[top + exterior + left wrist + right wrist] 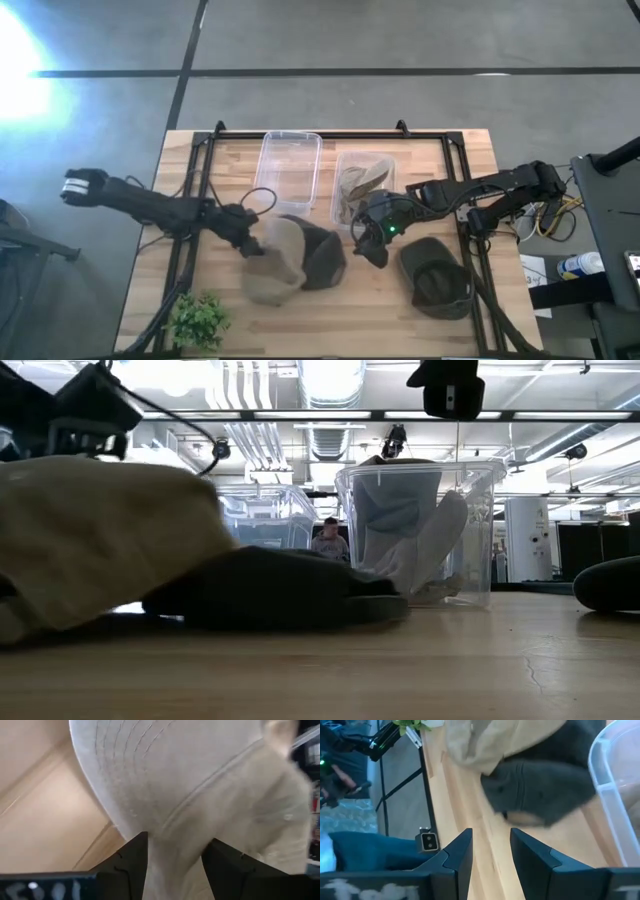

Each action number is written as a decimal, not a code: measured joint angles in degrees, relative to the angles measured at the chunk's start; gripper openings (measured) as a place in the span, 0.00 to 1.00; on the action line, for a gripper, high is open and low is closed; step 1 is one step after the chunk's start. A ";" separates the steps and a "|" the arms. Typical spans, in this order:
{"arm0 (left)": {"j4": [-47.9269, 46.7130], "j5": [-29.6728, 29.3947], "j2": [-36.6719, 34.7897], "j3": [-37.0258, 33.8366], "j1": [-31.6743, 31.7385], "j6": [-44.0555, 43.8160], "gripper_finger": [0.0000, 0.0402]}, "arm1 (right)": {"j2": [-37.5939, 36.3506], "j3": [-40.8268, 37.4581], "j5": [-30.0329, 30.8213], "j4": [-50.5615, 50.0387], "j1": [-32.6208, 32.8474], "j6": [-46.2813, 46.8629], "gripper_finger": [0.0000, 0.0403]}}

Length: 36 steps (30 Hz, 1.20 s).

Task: Pick & Place hat
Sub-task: Move the brown cap to the center of the table

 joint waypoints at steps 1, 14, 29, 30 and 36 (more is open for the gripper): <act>3.31 -0.59 1.88 0.27 -0.35 0.02 0.43 | 0.00 -0.02 0.54 0.01 0.00 0.01 0.32; -0.09 -2.64 21.31 14.43 -13.82 6.80 0.43 | 0.13 -2.01 0.84 0.04 0.14 5.40 0.32; -14.03 -35.35 23.75 36.89 -21.29 -1.50 0.43 | 0.13 -5.58 0.87 0.88 0.17 7.38 0.32; -11.15 -33.79 24.36 36.19 -21.29 -1.74 0.43 | 0.13 -5.63 0.84 0.89 0.17 7.50 0.32; -0.61 -24.02 30.55 31.58 -22.01 -5.54 0.43 | 0.13 -5.67 0.60 0.94 0.17 7.54 0.32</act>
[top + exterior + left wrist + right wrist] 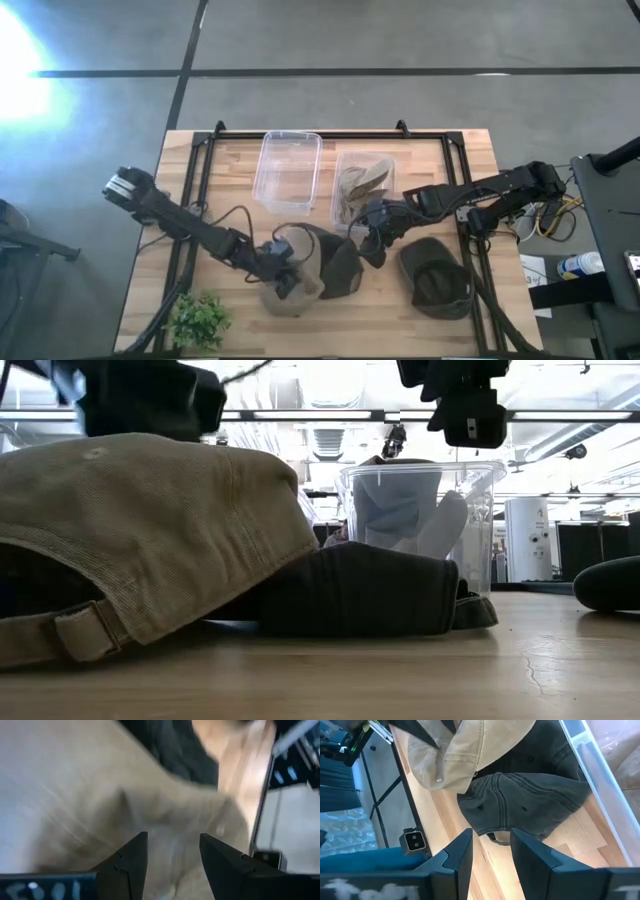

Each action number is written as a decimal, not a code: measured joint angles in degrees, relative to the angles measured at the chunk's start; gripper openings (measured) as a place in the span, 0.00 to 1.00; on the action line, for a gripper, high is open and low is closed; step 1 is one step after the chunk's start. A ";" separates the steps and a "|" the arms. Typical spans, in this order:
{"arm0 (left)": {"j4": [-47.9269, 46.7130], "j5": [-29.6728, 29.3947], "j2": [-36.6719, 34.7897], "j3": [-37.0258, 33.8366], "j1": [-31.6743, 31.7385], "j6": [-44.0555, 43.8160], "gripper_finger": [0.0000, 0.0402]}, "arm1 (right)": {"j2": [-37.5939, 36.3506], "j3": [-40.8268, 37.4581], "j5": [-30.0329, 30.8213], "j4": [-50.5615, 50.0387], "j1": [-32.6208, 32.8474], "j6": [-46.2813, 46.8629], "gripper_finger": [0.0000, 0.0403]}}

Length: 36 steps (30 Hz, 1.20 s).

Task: Pick & Place hat
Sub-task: Move the brown cap to the center of the table

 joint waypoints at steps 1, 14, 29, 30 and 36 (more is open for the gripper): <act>0.53 1.39 1.20 -0.40 -0.35 -0.26 0.43 | 0.00 -0.02 -0.02 -0.02 0.00 0.00 0.32; -25.51 6.36 11.49 3.93 -1.42 17.19 0.43 | 0.00 -0.04 -0.26 -0.13 0.00 0.27 0.32; -45.30 -6.34 10.47 18.11 -6.19 50.65 0.43 | 0.02 -0.38 -0.23 -0.21 0.00 0.82 0.32; -46.35 -7.84 10.06 18.88 -6.37 48.77 0.43 | 0.02 -0.51 -0.23 -0.22 0.00 0.81 0.32; -48.09 -16.25 5.84 19.53 -5.51 24.80 0.43 | 0.02 -1.51 -0.12 -0.15 0.00 0.81 0.32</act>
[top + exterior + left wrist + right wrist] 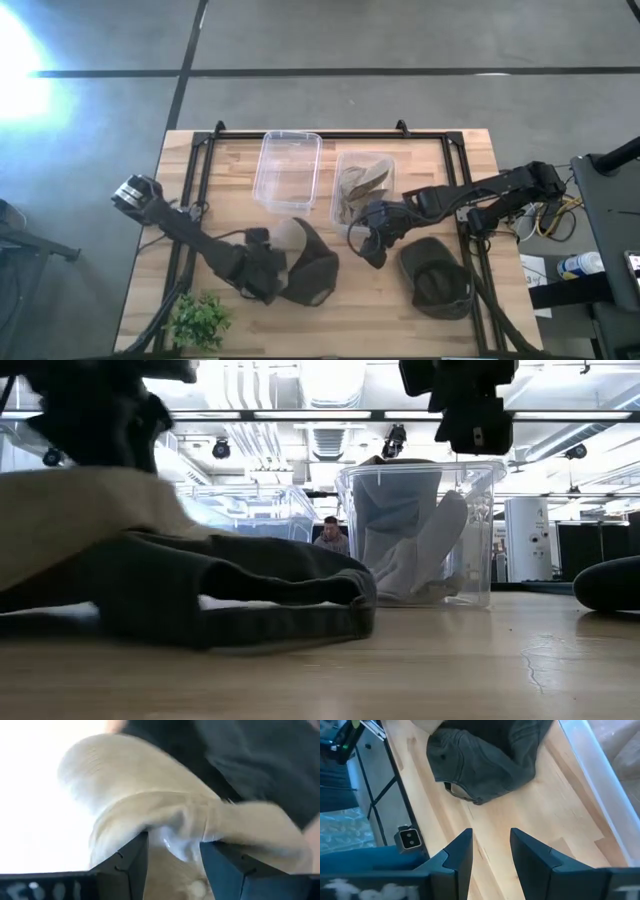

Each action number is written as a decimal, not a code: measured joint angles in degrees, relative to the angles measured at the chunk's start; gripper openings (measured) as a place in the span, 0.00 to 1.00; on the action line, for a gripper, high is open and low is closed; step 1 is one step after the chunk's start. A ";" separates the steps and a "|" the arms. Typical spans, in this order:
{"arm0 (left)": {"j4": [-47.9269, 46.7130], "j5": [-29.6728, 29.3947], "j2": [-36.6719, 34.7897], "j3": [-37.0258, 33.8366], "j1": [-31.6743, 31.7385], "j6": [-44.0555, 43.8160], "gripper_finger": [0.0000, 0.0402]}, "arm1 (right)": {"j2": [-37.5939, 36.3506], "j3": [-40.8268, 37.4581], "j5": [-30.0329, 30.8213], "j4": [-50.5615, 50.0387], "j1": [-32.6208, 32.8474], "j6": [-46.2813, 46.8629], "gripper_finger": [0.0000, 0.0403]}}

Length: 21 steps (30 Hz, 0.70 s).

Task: Pick & Place hat
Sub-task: Move the brown cap to the center of the table

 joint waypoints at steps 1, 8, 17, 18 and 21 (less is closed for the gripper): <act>-0.44 -2.00 -0.84 -0.38 0.04 -5.48 0.43 | 0.00 -0.28 0.11 -0.04 0.00 -0.01 0.32; -1.13 -12.27 -5.63 -4.39 -1.50 -31.78 0.43 | 0.00 -1.71 0.14 0.01 -0.02 -0.20 0.32; 18.64 -32.95 -5.39 -13.14 -0.67 -52.62 0.43 | 0.00 -1.83 0.15 0.05 -0.02 -0.20 0.32; 23.83 -33.06 -4.39 -14.66 -0.31 -50.25 0.43 | 0.00 -1.83 0.14 0.03 -0.02 -0.20 0.32; 37.00 -29.50 -0.40 -18.89 0.43 -42.88 0.43 | 0.00 -1.83 0.14 0.07 -0.02 -0.20 0.32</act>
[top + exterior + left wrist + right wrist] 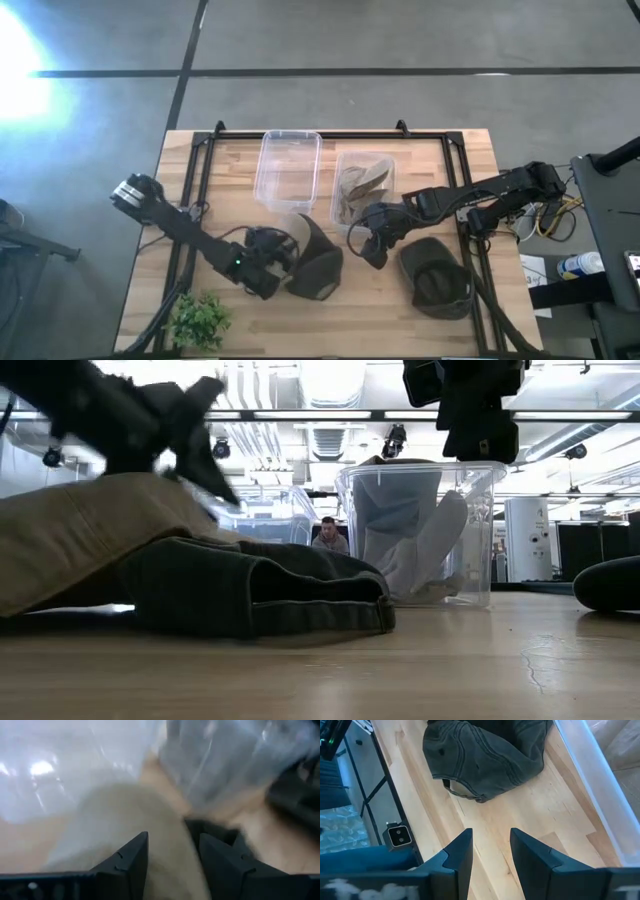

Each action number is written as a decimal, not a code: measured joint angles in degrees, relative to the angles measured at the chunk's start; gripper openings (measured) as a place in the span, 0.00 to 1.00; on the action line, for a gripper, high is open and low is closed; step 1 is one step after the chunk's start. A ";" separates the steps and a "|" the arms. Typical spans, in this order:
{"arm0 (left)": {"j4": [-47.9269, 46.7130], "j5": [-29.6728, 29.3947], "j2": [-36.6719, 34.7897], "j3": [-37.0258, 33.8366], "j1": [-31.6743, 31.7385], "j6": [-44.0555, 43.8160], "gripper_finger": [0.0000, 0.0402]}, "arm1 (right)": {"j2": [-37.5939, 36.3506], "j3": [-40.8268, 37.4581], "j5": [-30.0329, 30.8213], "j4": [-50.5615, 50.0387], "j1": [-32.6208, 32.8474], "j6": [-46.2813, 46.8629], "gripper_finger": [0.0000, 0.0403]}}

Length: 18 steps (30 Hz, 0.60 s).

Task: Pick & Place hat
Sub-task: Move the brown cap to the center of the table

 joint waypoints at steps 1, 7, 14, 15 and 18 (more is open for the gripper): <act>2.87 1.63 1.42 -1.18 0.00 0.31 0.43 | 0.00 0.00 0.00 0.00 0.00 0.04 0.32; 11.12 12.06 5.91 -3.20 -1.27 4.79 0.43 | 0.00 0.00 -0.09 0.02 0.00 0.43 0.32; 26.71 29.53 4.79 -3.33 -2.97 34.72 0.43 | 0.13 0.00 -0.58 0.22 0.00 2.35 0.32; 28.16 30.92 4.79 -3.33 -2.72 37.30 0.43 | 0.20 0.00 -0.74 0.31 0.02 3.62 0.32; 28.82 35.99 4.79 -3.33 -1.62 44.21 0.43 | 1.09 -0.22 -1.52 2.71 0.38 7.56 0.32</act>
